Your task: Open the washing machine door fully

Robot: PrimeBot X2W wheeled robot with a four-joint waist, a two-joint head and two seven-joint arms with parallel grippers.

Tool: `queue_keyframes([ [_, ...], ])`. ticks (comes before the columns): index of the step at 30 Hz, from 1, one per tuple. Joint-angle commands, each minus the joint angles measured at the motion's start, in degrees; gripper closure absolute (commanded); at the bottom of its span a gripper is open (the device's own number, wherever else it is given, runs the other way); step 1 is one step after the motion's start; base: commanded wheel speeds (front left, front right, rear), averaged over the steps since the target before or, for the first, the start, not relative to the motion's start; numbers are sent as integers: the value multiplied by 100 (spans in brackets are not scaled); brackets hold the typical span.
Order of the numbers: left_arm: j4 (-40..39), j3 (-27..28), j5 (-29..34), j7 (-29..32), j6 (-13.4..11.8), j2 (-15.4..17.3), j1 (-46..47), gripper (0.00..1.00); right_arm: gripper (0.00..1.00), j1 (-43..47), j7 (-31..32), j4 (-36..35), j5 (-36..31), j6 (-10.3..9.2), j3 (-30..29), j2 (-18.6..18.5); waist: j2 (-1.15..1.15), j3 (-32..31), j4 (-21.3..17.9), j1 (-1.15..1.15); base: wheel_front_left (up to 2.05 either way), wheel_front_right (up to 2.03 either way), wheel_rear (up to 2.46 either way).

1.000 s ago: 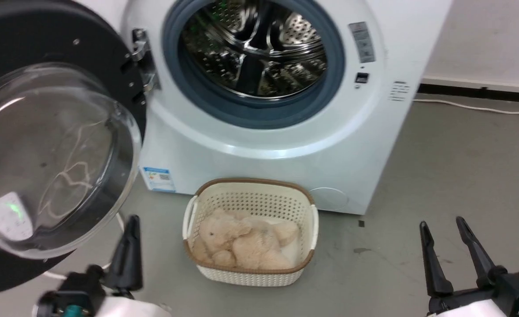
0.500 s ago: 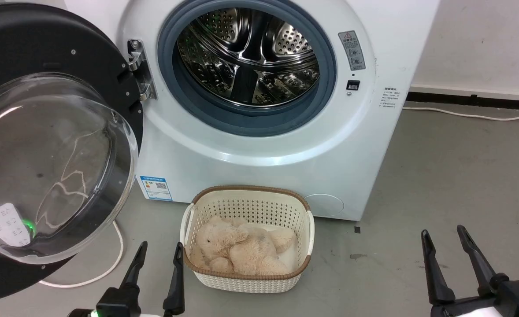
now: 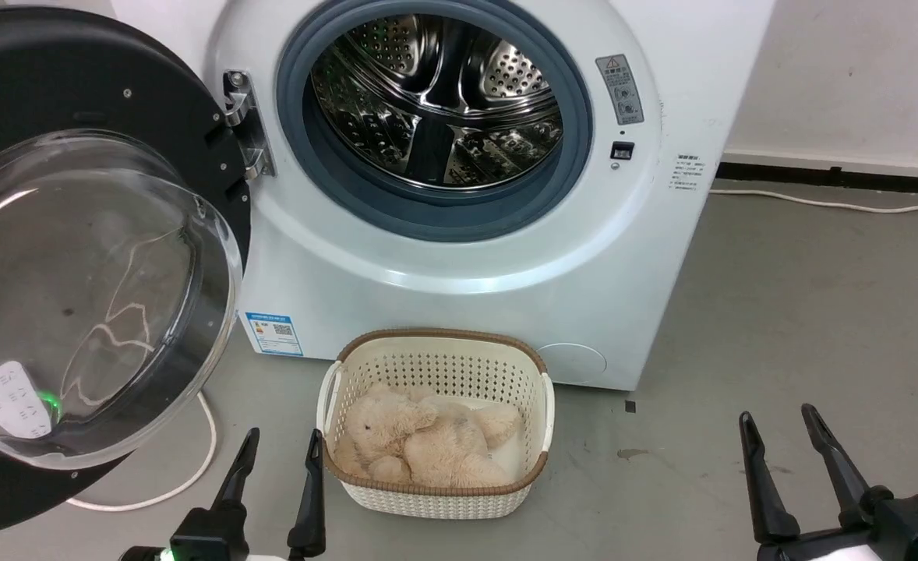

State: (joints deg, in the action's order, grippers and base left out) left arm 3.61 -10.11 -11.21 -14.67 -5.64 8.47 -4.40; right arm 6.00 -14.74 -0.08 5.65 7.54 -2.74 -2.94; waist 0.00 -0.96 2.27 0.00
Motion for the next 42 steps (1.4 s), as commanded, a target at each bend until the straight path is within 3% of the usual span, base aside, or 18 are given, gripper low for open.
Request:
queue_keyframes([
  [1, 0, 17, -12, -27, -20, 19, 76, 0, 0, 49, -25, 18, 49, -5, 11, 6, 0, 8, -13, 0, 0, 0, 0],
  [3, -14, 7, -45, -28, 12, 16, 79, 0, 0, 42, -26, 12, 56, -5, 15, 6, 0, 20, -23, 0, 0, 0, 0],
  [4, -8, -7, -36, 0, 24, -2, 1, 100, 100, -1, 2, 1, 2, 0, 8, 0, 0, 20, -23, 0, 0, 0, 0],
  [42, -101, 264, 275, 401, 173, -161, 118, 100, 100, -169, 402, 1, -155, -1, 76, 2, 0, 42, -81, 0, 0, 0, 0],
])
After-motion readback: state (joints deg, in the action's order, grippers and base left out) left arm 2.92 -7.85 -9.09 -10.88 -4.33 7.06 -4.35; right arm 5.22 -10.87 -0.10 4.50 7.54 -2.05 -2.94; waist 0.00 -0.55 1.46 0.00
